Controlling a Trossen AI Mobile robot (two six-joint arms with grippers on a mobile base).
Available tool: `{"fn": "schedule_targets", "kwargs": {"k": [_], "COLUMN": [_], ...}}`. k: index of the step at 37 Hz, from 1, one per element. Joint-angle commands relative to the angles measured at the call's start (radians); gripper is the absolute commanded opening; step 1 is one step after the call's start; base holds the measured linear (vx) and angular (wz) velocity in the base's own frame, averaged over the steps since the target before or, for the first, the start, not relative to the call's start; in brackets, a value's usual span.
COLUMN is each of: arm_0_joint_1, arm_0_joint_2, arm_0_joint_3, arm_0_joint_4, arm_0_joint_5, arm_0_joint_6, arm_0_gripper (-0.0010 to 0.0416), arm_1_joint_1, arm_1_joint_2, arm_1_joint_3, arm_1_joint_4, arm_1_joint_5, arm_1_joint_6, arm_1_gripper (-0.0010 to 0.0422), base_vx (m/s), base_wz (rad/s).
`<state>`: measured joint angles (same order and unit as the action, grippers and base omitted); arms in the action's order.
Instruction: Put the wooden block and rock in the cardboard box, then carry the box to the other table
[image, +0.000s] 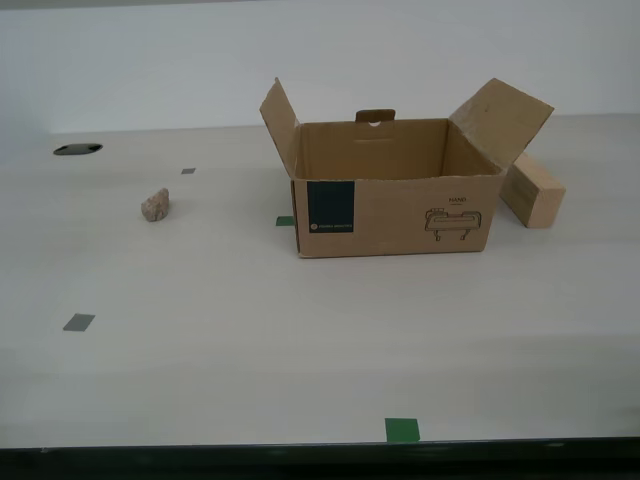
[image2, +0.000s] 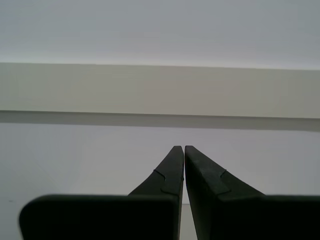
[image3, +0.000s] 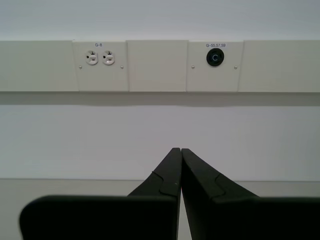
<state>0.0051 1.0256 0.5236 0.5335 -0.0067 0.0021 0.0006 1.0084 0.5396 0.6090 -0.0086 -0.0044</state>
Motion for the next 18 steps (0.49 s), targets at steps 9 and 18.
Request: {"fn": "schedule_targets", "kwargs": {"k": [9, 18], "arm_0_joint_1": [0.002, 0.002], "arm_0_joint_2": [-0.023, -0.023], "arm_0_joint_3": [0.001, 0.001], "arm_0_joint_4": [-0.034, -0.046], "arm_0_joint_5": [0.000, 0.000], "arm_0_joint_6": [0.000, 0.000], "arm_0_gripper": [0.0000, 0.0000], "arm_1_joint_1": [-0.001, -0.001], "arm_1_joint_2": [-0.064, -0.064], "arm_1_joint_3": [-0.001, 0.003], "arm_1_joint_4": [-0.003, -0.002], "arm_1_joint_5": [0.001, 0.001], "arm_1_joint_6": [0.002, 0.002], "arm_1_gripper": [0.0000, 0.0000], "base_vx": [0.000, 0.000], "base_wz": [0.000, 0.000]}}
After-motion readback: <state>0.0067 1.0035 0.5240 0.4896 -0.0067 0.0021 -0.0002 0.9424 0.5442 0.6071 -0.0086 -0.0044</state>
